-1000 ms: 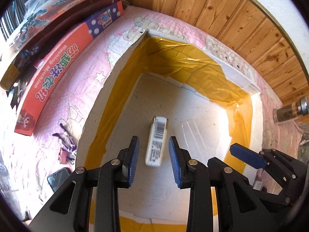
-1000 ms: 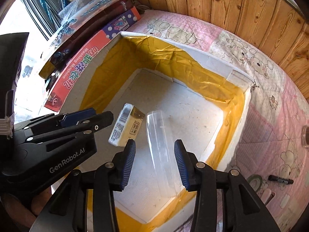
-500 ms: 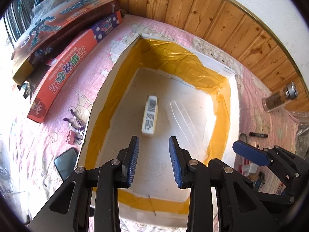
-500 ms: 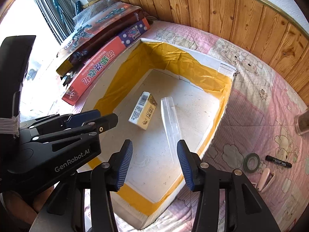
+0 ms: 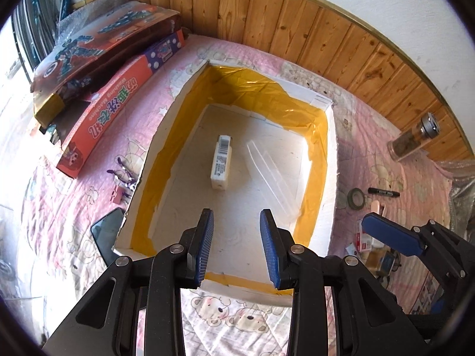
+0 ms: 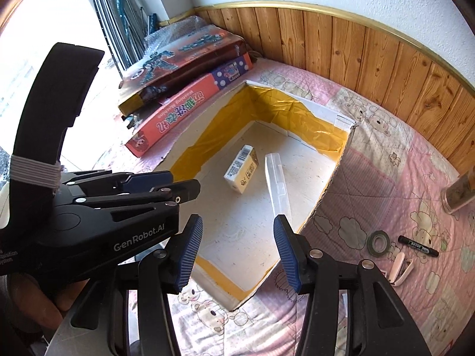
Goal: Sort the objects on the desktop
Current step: 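Withdraw both tools from the cardboard box back toward the item pile, then grasp white lighter with left tool while right tool grasps gold square tin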
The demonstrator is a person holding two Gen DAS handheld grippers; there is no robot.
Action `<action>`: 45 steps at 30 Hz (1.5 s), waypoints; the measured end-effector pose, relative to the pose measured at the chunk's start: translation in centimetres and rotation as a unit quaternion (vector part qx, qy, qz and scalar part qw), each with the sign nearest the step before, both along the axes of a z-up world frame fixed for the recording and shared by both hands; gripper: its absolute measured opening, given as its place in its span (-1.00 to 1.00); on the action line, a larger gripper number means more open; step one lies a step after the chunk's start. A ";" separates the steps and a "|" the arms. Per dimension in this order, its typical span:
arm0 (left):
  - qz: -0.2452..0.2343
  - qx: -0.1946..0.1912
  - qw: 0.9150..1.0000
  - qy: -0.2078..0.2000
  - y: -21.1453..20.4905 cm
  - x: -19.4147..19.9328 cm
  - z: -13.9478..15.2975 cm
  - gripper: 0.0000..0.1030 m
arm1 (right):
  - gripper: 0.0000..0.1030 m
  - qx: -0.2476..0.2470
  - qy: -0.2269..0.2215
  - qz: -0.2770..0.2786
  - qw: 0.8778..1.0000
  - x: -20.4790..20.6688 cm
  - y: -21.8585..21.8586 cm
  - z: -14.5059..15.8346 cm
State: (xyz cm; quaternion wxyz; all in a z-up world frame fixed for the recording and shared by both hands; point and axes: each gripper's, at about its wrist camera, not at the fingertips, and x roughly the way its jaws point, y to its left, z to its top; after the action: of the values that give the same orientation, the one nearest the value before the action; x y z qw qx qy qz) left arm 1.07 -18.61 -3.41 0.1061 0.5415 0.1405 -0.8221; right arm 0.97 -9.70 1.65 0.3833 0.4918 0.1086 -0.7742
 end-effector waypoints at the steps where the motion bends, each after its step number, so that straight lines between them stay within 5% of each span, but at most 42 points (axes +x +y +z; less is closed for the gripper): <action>1: 0.000 -0.001 1.000 0.001 0.2 0.3 0.2 -0.33 | 0.06 -0.006 0.003 0.001 1.000 0.4 0.3 0.2; 15: -0.068 0.028 0.997 -0.004 6.3 3.4 0.4 -0.27 | 0.07 -0.072 0.050 0.002 0.996 4.9 7.7 2.0; 21: -0.128 0.062 0.989 -0.036 12.5 2.9 -1.8 -0.21 | 0.07 -0.078 0.018 -0.079 0.994 5.0 15.4 -1.0; 27: -0.185 0.077 0.977 -0.068 18.9 2.0 -4.2 -0.20 | 0.20 -0.048 -0.019 -0.200 0.978 3.4 24.8 -5.7; 32: -0.221 0.076 0.967 -0.097 22.5 1.8 -6.7 -0.20 | 0.44 -0.001 -0.018 -0.190 0.982 2.2 27.6 -8.6; 39: -0.137 0.133 0.972 -0.135 22.3 -1.8 -11.0 -0.14 | 0.53 0.084 0.047 -0.080 0.992 -0.1 24.4 -12.2; 40: -0.121 0.141 0.972 -0.144 22.3 -2.5 -11.8 -0.14 | 0.35 0.089 0.052 -0.067 0.992 -0.5 24.1 -12.9; 41: -0.108 0.142 0.972 -0.151 22.5 -3.0 -12.5 -0.14 | 0.17 0.088 0.051 -0.058 0.993 -0.8 24.0 -13.5; 45: -0.094 0.134 0.971 -0.173 24.2 -5.0 -15.4 -0.13 | 0.16 0.047 0.025 -0.068 0.996 -1.5 25.6 -13.7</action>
State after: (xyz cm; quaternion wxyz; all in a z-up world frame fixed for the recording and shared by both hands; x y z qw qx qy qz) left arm -3.90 5.58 -18.77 -0.0220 0.6957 0.1775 -0.6957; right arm -0.51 15.94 -12.01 0.3035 0.4961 0.1204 -0.8046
